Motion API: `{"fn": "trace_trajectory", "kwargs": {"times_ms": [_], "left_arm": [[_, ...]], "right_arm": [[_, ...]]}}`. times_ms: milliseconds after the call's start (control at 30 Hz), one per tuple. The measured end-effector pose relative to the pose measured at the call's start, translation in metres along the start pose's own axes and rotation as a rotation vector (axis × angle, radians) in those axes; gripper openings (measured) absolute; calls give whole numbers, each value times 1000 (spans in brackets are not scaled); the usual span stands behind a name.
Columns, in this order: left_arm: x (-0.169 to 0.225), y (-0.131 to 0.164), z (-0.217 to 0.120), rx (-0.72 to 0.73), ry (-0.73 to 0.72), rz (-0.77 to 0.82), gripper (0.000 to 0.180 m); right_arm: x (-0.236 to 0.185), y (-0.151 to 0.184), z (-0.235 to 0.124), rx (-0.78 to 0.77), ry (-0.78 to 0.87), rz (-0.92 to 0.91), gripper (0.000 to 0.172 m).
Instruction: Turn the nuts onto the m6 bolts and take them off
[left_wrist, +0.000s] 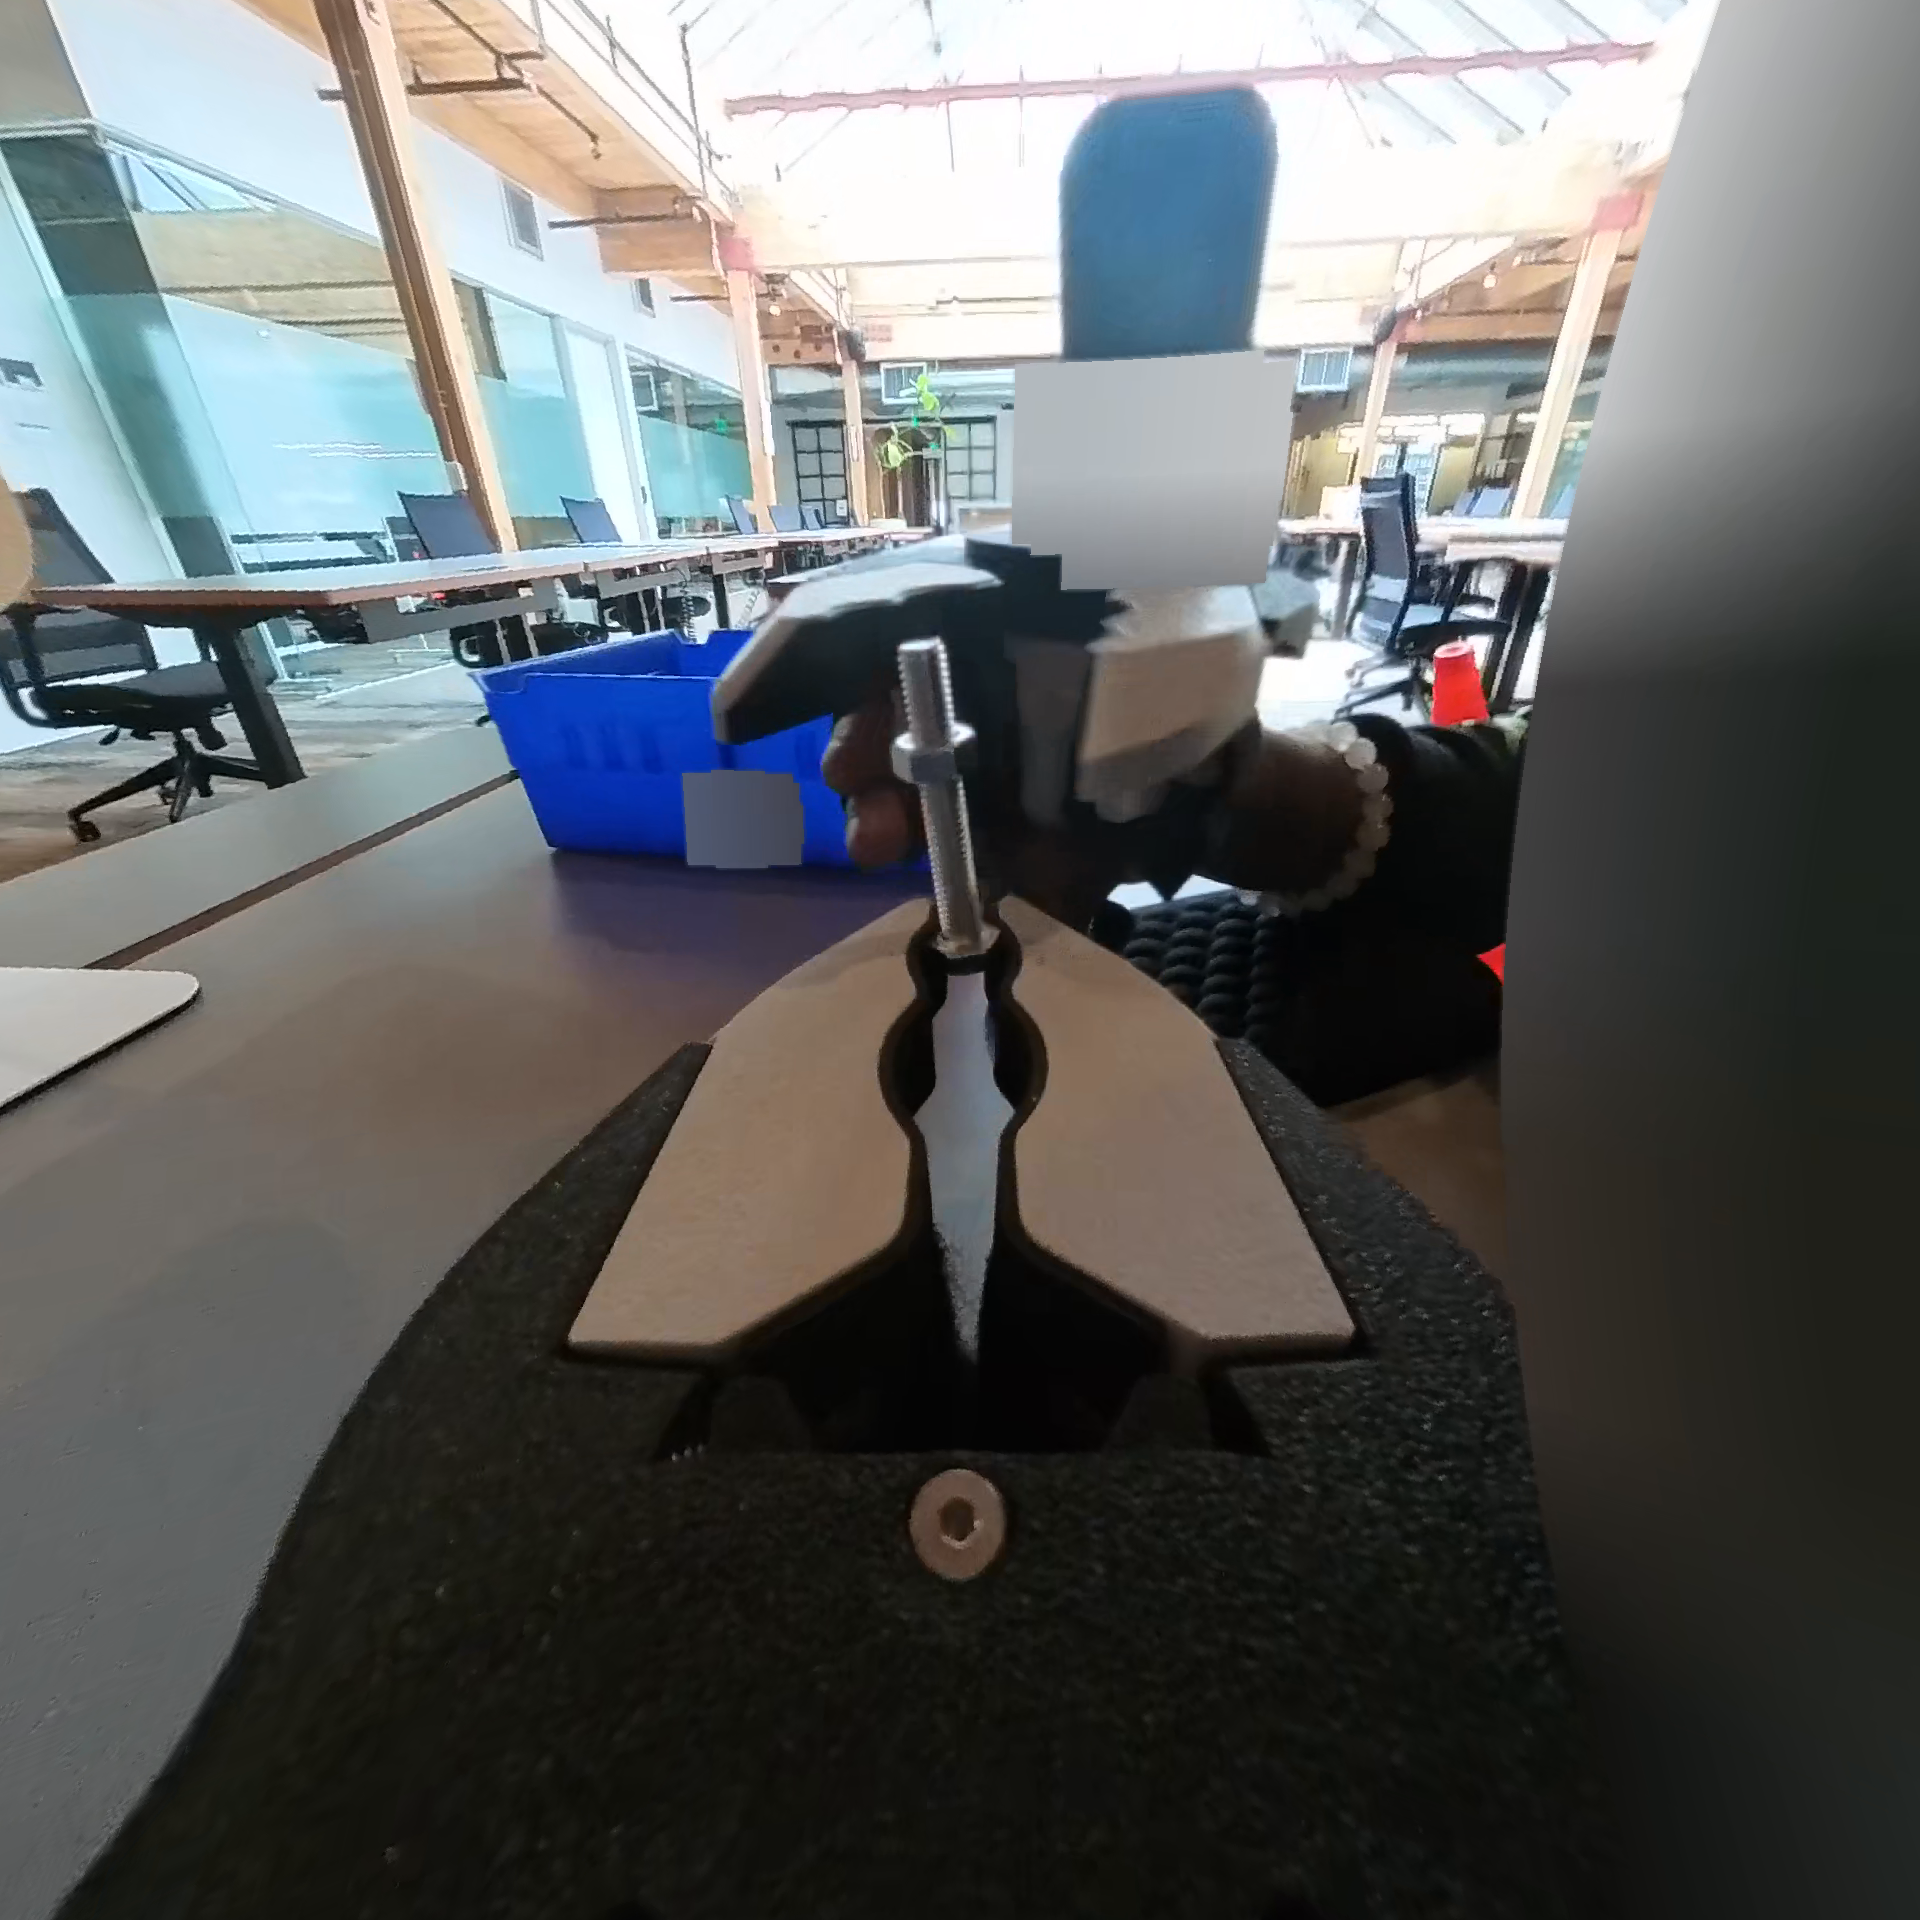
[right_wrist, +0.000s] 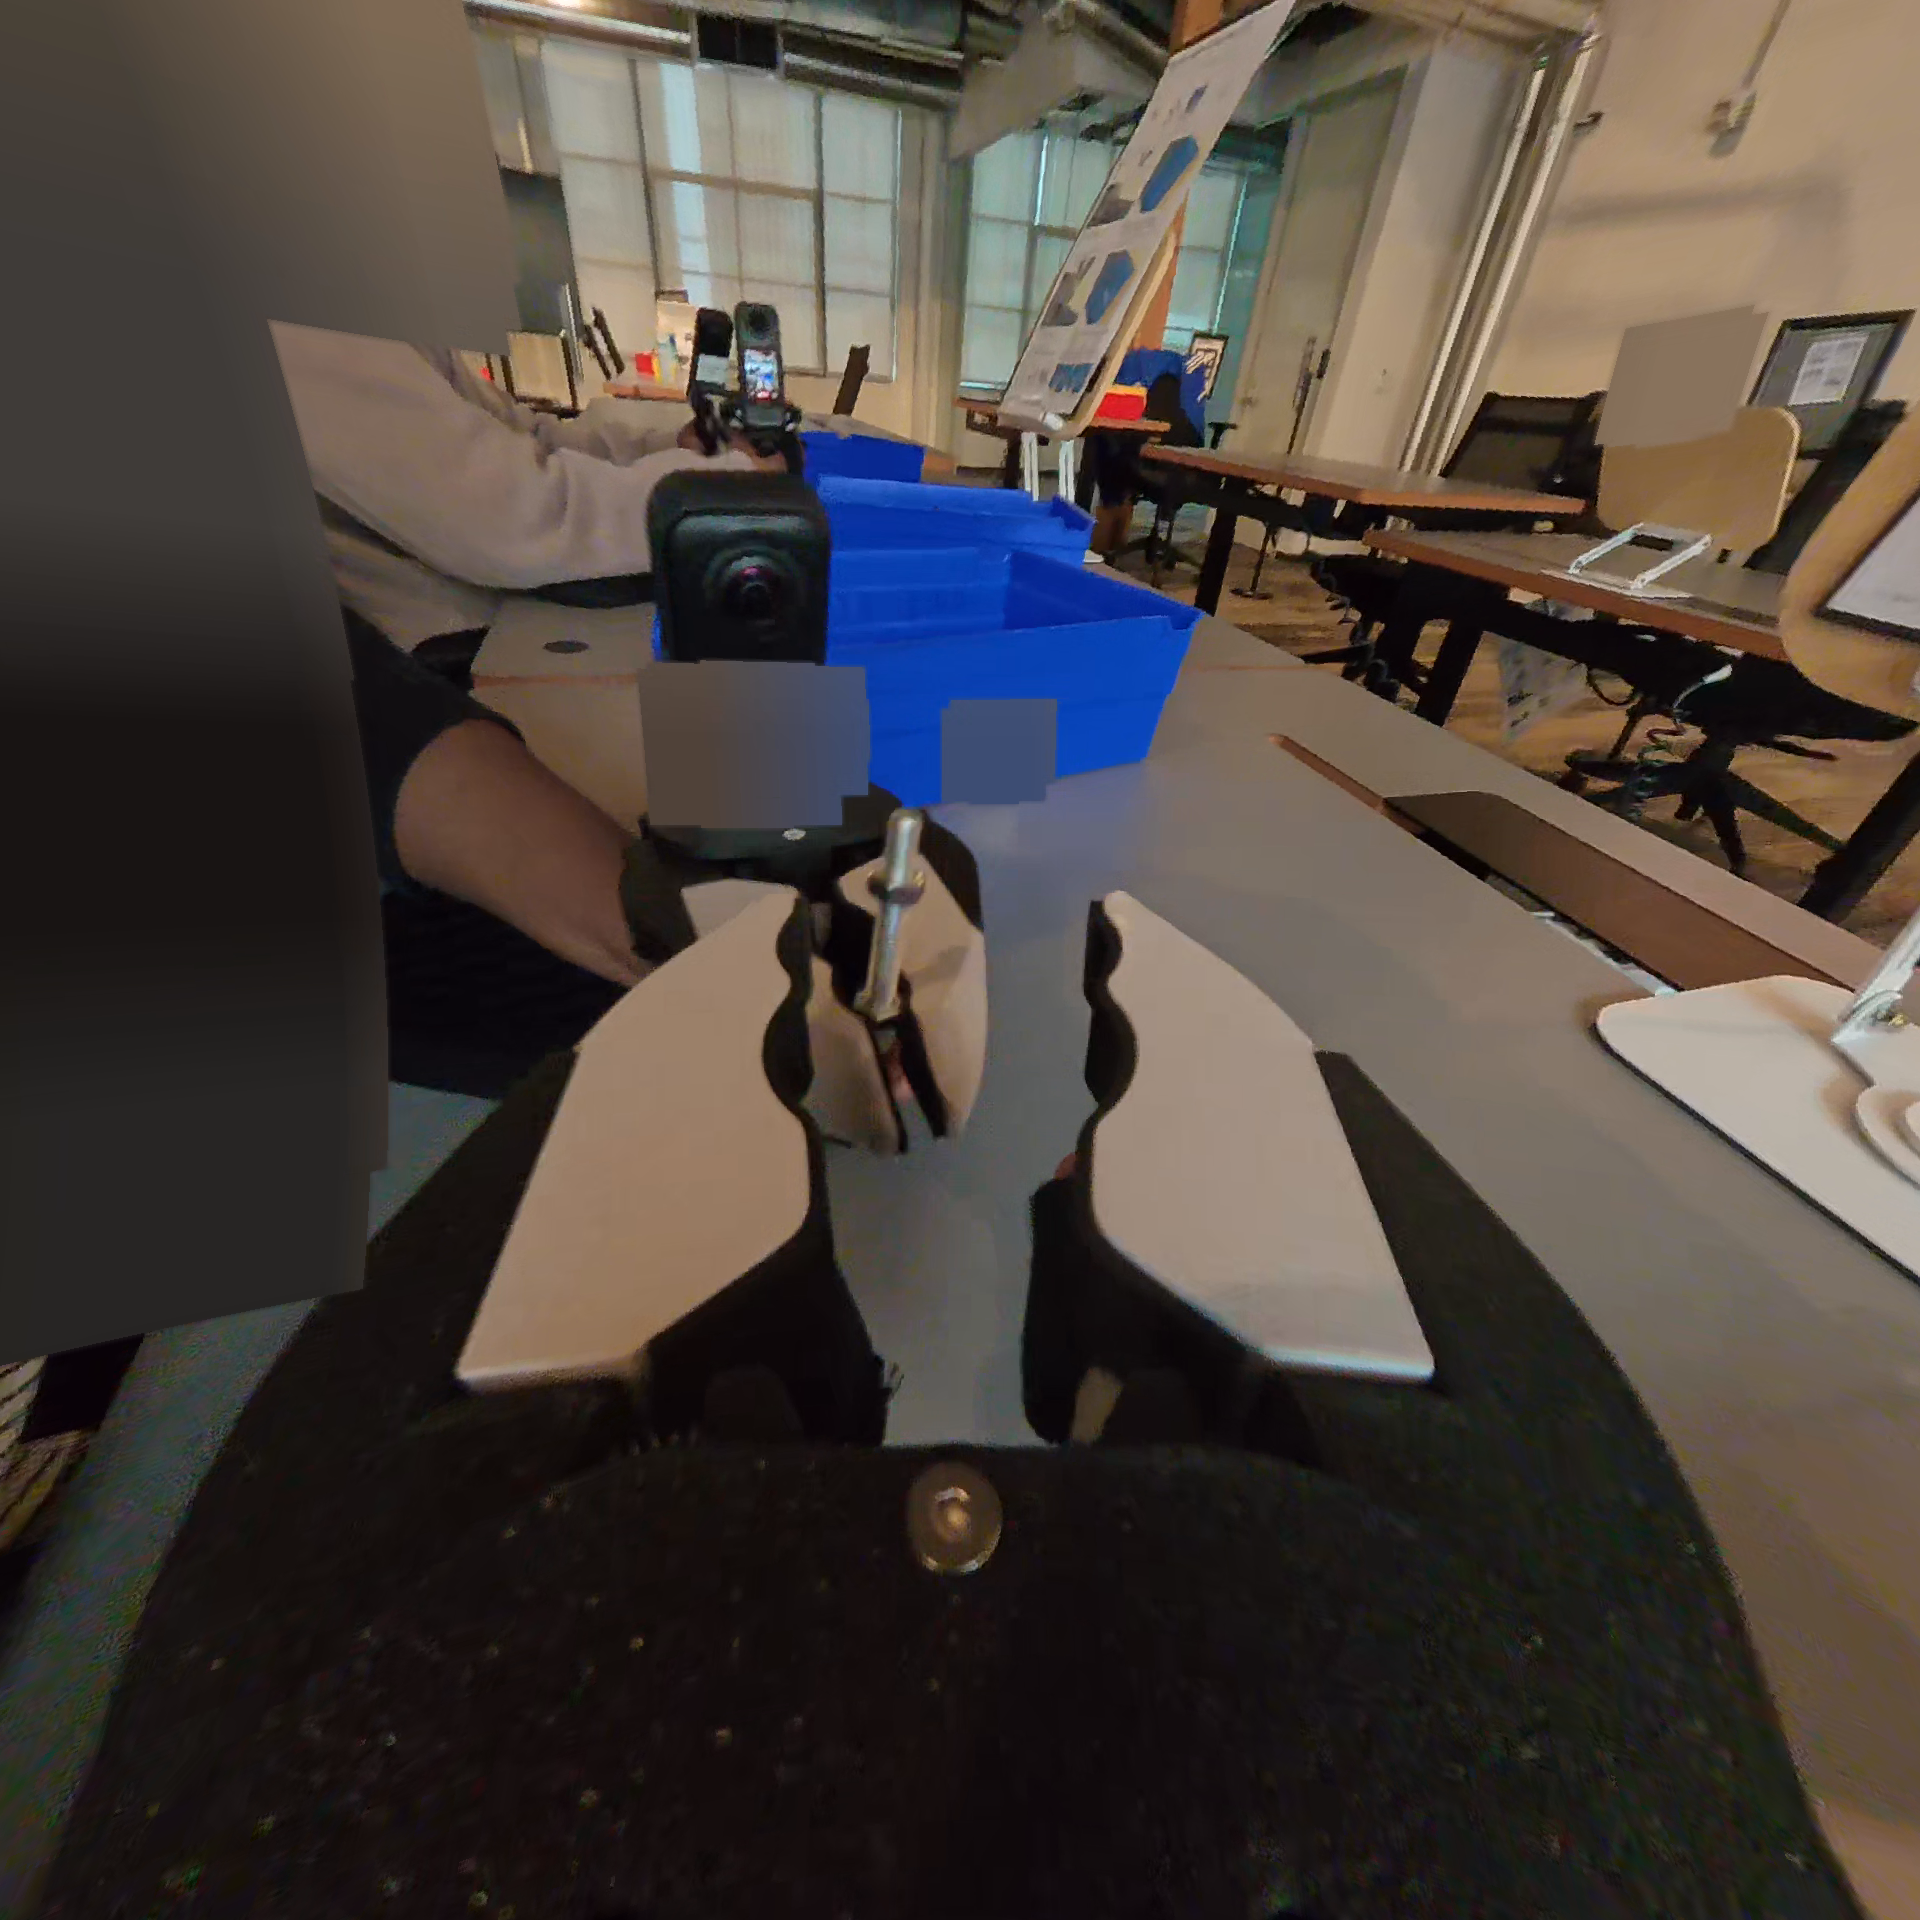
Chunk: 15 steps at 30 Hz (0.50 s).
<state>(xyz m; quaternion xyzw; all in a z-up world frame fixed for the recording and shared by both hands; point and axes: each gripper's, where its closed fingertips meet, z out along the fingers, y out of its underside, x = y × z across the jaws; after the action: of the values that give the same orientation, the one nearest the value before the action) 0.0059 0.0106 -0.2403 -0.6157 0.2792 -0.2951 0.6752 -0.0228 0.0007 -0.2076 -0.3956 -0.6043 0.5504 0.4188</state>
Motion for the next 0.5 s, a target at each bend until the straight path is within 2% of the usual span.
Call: {"fn": "trace_trajectory", "kwargs": {"times_ms": [367, 500], "left_arm": [[3, 2, 2, -17, 8, 19, 6], [2, 2, 1, -12, 9, 14, 6]], "right_arm": [[7, -2, -1, 2, 29, -4, 43], [16, -7, -13, 41, 63, -14, 25]]}}
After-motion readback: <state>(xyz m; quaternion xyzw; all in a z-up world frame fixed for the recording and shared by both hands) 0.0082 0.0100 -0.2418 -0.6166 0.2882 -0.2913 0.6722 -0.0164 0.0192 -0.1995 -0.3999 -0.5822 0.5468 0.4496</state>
